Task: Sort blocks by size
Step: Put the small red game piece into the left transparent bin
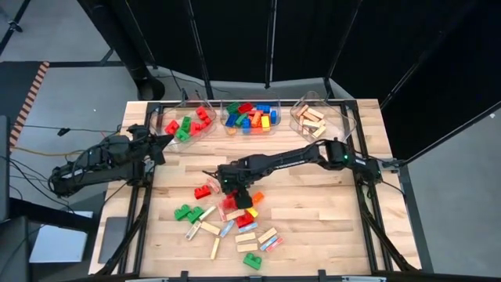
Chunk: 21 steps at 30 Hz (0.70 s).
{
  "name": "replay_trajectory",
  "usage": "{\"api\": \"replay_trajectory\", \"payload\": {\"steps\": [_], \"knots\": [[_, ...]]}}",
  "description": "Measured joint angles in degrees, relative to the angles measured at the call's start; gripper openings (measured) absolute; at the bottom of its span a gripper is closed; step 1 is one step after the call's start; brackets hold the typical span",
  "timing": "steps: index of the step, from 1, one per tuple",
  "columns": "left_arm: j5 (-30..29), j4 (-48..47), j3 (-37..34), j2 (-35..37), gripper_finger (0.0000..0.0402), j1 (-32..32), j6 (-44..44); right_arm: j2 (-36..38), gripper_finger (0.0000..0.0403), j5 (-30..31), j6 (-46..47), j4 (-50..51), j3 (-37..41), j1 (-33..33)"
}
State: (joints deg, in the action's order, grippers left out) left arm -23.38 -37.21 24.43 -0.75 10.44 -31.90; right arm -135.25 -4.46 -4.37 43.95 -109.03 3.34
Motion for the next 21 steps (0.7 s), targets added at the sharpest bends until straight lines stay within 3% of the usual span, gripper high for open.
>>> {"api": "replay_trajectory", "payload": {"steps": [3, 7, 15, 21], "knots": [[0.0, 0.0, 0.0, 0.0, 0.0002, 0.0, 0.0, -0.3, 0.0186, 2.7, 0.9, -0.5, 1.0, -0.5], [0.0, 0.0, 0.0, 0.0, 0.0002, 0.0, 0.0, -0.4, 0.0145, 1.9, 1.7, -0.2, 1.1, -1.6], [0.0, 0.0, 0.0, 0.0, 0.0002, 0.0, 0.0, 0.1, 0.0146, 1.7, 0.4, -0.7, 1.2, -2.2], [0.0, 0.0, 0.0, 0.0, 0.0002, 0.0, 0.0, 4.8, 0.0146, 2.1, 0.9, -6.3, 1.4, -4.8]]}}
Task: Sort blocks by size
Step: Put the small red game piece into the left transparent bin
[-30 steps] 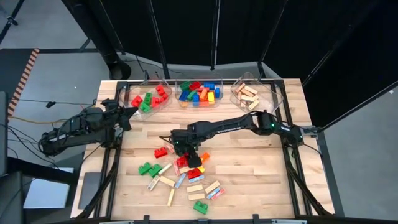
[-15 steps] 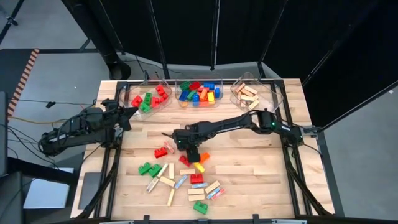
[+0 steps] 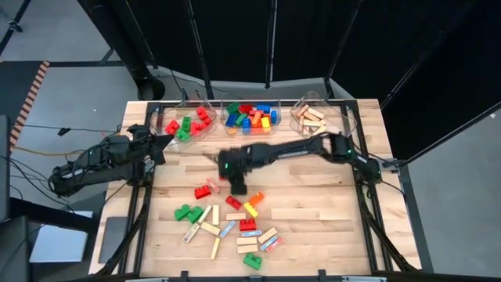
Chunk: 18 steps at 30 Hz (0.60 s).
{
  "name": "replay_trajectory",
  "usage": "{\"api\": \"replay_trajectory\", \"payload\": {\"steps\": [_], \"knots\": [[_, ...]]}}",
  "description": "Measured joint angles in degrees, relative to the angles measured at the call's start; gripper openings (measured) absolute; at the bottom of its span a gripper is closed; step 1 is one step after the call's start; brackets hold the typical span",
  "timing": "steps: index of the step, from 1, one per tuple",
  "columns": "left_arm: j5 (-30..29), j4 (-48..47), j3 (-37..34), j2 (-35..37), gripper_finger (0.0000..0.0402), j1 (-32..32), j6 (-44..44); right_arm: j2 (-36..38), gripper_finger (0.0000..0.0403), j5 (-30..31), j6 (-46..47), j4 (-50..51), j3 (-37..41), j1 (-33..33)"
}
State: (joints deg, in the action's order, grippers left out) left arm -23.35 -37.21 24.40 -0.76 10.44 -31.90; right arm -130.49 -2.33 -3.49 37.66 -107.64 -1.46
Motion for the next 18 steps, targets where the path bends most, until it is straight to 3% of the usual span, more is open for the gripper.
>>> {"api": "replay_trajectory", "payload": {"steps": [9, 18], "knots": [[0.0, 0.0, 0.0, 0.0, 0.0002, 0.0, 0.0, 1.3, 0.0146, 0.0, 9.7, -26.5, -2.7, -8.4], [-0.3, 0.0, 0.0, 0.0, 0.0002, 0.0, -0.1, -12.6, 0.0146, -0.3, 9.2, -26.3, -26.4, -12.8]]}}
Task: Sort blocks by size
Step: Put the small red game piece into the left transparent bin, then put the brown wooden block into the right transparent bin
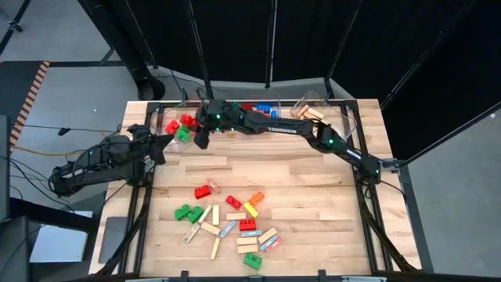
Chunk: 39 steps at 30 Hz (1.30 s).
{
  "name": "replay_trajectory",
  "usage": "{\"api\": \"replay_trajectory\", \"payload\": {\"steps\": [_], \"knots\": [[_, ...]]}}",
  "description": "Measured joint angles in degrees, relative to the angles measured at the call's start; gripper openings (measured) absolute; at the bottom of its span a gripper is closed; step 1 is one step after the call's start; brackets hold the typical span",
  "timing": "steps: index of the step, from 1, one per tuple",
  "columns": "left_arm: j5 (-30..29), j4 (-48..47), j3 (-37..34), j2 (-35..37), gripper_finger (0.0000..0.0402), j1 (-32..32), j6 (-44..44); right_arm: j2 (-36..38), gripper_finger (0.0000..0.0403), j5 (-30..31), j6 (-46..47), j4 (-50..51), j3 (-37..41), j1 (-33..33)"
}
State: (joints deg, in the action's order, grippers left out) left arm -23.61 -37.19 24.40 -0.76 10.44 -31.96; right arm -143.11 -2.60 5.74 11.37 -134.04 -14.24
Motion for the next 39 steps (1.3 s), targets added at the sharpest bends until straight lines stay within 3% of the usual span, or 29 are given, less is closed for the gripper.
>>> {"api": "replay_trajectory", "payload": {"steps": [3, 6, 13, 15, 20, 23, 28, 31, 35, 39], "knots": [[-0.3, 0.0, 0.0, 0.0, 0.0002, 0.0, 0.0, -1.8, 0.0146, 0.4, 1.8, -5.8, 1.1, -1.4], [-0.5, 0.0, 0.0, 0.0, 0.0002, 0.0, -0.1, -3.5, 0.0146, 3.3, 3.9, -5.2, 1.2, -2.5], [-0.9, -0.1, 0.0, 0.0, 0.0002, 0.0, -0.2, -4.8, 0.0147, 3.0, 4.6, -5.9, 1.0, -4.0], [-1.3, 0.0, 0.0, 0.0, 0.0002, 0.0, -0.2, -5.0, 0.0186, 3.0, 4.6, -5.3, 1.0, -4.0], [-1.9, -0.1, 0.0, 0.0, 0.0002, 0.0, -0.2, -4.9, 0.0334, 4.0, 4.3, -4.9, 1.0, -3.9], [-1.9, -0.1, 0.0, 0.0, 0.0002, 0.0, -0.2, -4.5, 0.0369, 4.0, 4.6, -3.5, 1.0, -3.9], [-1.9, -0.1, 0.0, 0.0, 0.0002, 0.0, -0.3, 0.9, 0.0357, -7.5, 0.4, 3.1, 1.0, -2.1], [-1.8, -0.1, 0.0, 0.0, 0.0002, 0.0, -0.3, 4.5, 0.0337, -8.8, -3.9, 9.6, 0.6, 2.0], [-1.8, -0.1, 0.0, 0.0, 0.0002, 0.0, -0.3, 3.4, 0.0311, 0.0, -7.2, 17.6, 1.2, 8.0], [-1.8, -0.1, 0.0, 0.0, 0.0002, 0.0, -0.3, 0.9, 0.0294, 10.4, -6.3, 19.1, 2.1, 13.2]]}}
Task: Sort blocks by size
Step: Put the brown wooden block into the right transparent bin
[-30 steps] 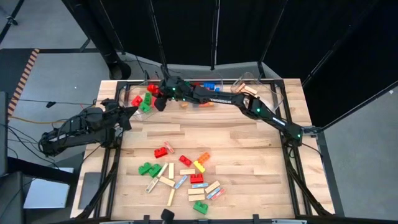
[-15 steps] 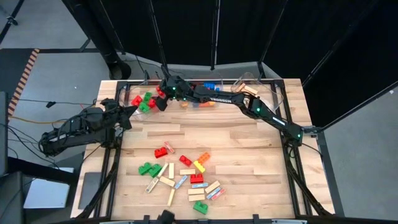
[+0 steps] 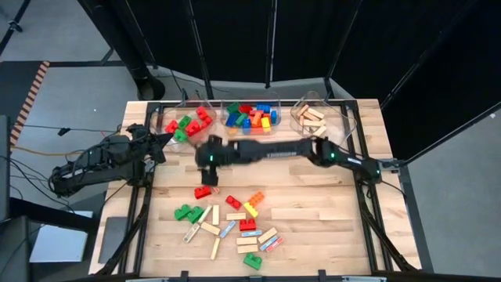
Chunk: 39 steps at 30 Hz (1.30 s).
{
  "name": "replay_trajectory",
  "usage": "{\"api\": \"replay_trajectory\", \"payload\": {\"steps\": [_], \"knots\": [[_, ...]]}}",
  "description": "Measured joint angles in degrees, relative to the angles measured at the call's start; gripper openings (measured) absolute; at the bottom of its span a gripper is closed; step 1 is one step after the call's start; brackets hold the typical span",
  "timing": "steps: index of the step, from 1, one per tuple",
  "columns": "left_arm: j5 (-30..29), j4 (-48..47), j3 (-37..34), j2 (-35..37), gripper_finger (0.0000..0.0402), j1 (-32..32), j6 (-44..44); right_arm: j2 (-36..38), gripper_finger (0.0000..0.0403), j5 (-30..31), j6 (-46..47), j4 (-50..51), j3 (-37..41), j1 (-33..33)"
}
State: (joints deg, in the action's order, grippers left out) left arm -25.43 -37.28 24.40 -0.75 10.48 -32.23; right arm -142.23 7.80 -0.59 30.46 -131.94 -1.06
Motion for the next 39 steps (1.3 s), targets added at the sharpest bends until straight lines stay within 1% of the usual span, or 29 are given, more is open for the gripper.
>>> {"api": "replay_trajectory", "payload": {"steps": [2, 4, 6, 8, 10, 14, 24, 30, 34, 39], "knots": [[0.0, 0.0, 0.0, 0.0, 0.0002, 0.0, 0.0, -0.7, 0.0289, 5.4, 0.8, -0.2, 0.0, 1.9], [0.0, 0.0, 0.0, 0.0, 0.0002, 0.0, 0.0, -1.1, 0.0286, 9.1, 0.9, 0.5, 0.4, 3.1], [0.0, -0.1, 0.0, 0.0, 0.0002, 0.0, 0.0, -1.1, 0.0285, 10.4, 1.2, -2.2, 2.3, 3.5], [0.0, 0.0, 0.0, 0.0, 0.0002, 0.0, 0.0, -1.1, 0.0285, 11.1, 3.6, -2.6, 2.9, 3.6], [0.1, -0.1, 0.0, 0.0, 0.0002, 0.0, 0.0, -1.1, 0.0285, 10.7, 7.0, -1.8, 3.5, 3.5], [0.2, -0.1, 0.0, 0.0, 0.0002, 0.0, 0.0, -1.1, 0.0283, 9.2, 13.7, -1.4, 7.7, 3.4], [0.2, -0.1, 0.0, 0.0, 0.0002, 0.0, 0.0, -0.9, 0.0281, 8.1, 19.0, -3.4, 14.0, 4.5], [0.9, -0.2, 0.0, 0.0, 0.0002, 0.0, 0.0, -0.9, 0.0276, 8.0, 19.7, -4.0, 14.1, 4.6], [0.9, -0.2, 0.0, 0.0, 0.0002, 0.0, 0.0, -0.9, 0.0275, 12.2, 19.6, -2.9, 13.9, 4.6], [1.7, -0.2, 0.0, 0.0, 0.0002, 0.0, 0.0, -0.9, 0.0270, 12.3, 19.5, -0.3, 11.5, 2.2]]}}
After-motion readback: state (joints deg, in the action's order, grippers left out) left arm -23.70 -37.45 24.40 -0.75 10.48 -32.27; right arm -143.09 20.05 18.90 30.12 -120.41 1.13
